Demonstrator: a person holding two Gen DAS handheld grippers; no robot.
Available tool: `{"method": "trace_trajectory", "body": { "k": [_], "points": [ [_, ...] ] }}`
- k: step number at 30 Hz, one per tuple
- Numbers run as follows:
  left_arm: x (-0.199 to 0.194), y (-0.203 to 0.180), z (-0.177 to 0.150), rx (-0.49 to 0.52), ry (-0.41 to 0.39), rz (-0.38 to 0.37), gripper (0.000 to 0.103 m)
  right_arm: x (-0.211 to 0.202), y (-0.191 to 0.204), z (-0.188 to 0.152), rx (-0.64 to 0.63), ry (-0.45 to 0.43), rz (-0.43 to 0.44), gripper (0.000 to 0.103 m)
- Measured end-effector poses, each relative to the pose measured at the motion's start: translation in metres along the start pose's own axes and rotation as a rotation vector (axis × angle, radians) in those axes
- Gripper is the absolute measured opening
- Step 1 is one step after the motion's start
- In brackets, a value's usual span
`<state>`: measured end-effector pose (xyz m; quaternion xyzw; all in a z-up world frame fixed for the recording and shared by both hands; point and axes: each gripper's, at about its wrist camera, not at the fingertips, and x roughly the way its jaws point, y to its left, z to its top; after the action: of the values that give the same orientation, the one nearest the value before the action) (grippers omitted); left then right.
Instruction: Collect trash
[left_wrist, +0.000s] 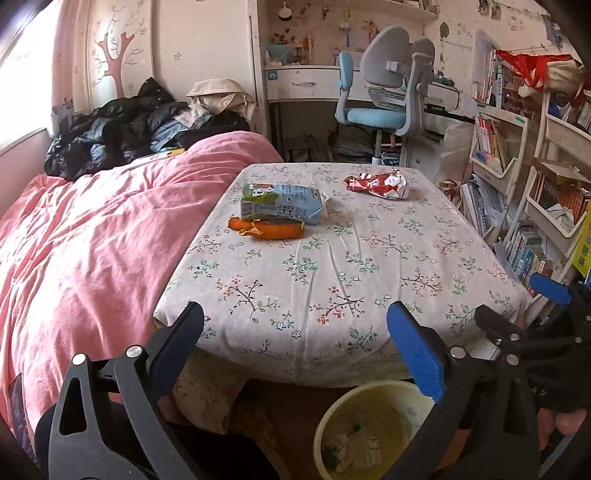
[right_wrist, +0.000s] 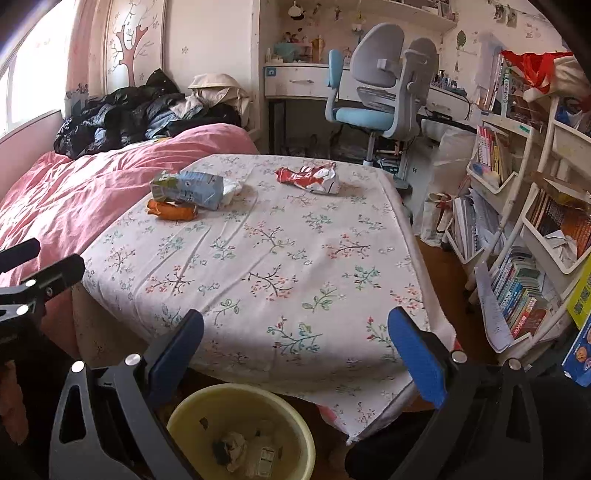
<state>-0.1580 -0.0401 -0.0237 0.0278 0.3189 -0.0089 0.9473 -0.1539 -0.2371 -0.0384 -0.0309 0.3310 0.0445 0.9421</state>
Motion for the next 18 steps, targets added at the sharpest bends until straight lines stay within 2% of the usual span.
{"method": "trace_trajectory", "body": {
  "k": [18],
  "points": [
    [0.0033,0.0044,0.0017,-0.019,0.008,0.003,0.096,0.0017,0.0022,0.0019,0.003,0.012,0.01,0.096]
  ]
}}
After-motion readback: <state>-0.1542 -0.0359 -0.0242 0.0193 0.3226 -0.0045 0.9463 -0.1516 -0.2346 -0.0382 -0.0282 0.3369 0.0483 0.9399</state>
